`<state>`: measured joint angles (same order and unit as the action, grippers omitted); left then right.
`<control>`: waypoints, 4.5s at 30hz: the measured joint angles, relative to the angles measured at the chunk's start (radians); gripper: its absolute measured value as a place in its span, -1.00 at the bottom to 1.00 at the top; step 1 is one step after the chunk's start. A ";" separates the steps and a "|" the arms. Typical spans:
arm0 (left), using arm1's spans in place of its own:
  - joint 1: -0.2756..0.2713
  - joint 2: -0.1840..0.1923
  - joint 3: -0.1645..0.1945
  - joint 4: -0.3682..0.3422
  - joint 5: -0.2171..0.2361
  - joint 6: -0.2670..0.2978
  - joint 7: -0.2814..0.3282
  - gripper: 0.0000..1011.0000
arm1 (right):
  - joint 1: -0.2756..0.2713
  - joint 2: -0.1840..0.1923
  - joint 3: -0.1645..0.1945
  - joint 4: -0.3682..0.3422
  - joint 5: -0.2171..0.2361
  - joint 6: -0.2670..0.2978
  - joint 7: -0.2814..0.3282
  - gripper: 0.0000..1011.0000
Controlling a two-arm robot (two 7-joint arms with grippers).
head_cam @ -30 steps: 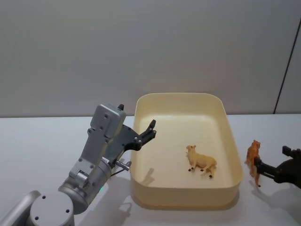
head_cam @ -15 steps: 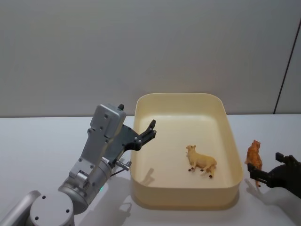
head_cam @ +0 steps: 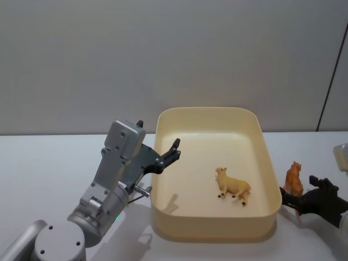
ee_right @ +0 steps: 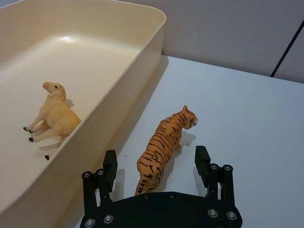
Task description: Pick up the toy alternately with two hands and place it into the central storage box.
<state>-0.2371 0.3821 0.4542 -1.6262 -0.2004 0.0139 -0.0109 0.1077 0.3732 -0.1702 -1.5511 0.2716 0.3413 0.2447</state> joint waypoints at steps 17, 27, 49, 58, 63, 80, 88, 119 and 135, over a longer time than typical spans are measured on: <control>0.000 0.000 0.000 0.000 0.000 0.000 0.000 0.98 | 0.036 -0.025 -0.017 0.049 -0.032 -0.009 -0.004 0.17; 0.000 0.000 0.000 0.000 0.000 0.000 0.000 0.98 | 0.039 -0.028 -0.019 0.054 -0.036 -0.014 -0.007 -0.39; 0.000 0.000 0.000 0.000 0.000 0.000 0.000 0.98 | 0.040 -0.035 -0.006 -0.023 -0.001 -0.136 -0.051 -0.39; 0.000 0.000 0.000 0.000 0.000 0.000 0.000 0.98 | 0.098 -0.062 -0.015 -0.046 0.015 -0.142 0.007 -0.39; 0.000 0.000 0.000 0.000 0.000 0.000 0.000 0.98 | 0.148 -0.087 -0.028 -0.022 0.018 -0.108 0.055 -0.39; 0.000 0.000 0.000 0.000 0.000 0.000 0.000 0.98 | 0.280 -0.159 -0.071 0.100 -0.008 -0.019 0.150 0.36; 0.000 0.000 0.000 0.000 0.000 0.000 0.000 0.98 | 0.289 -0.161 -0.073 0.108 -0.008 -0.014 0.158 0.82; 0.011 0.011 -0.004 -0.010 -0.004 0.019 0.002 0.98 | 0.158 -0.060 0.002 -0.050 0.097 -0.026 0.066 0.98; 0.095 0.101 -0.043 -0.053 -0.114 0.108 0.018 0.98 | 0.146 -0.050 0.009 -0.065 0.108 -0.025 0.058 0.98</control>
<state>-0.1418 0.4827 0.4111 -1.6797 -0.3144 0.1221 0.0066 0.2533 0.3236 -0.1607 -1.6158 0.3792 0.3159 0.3030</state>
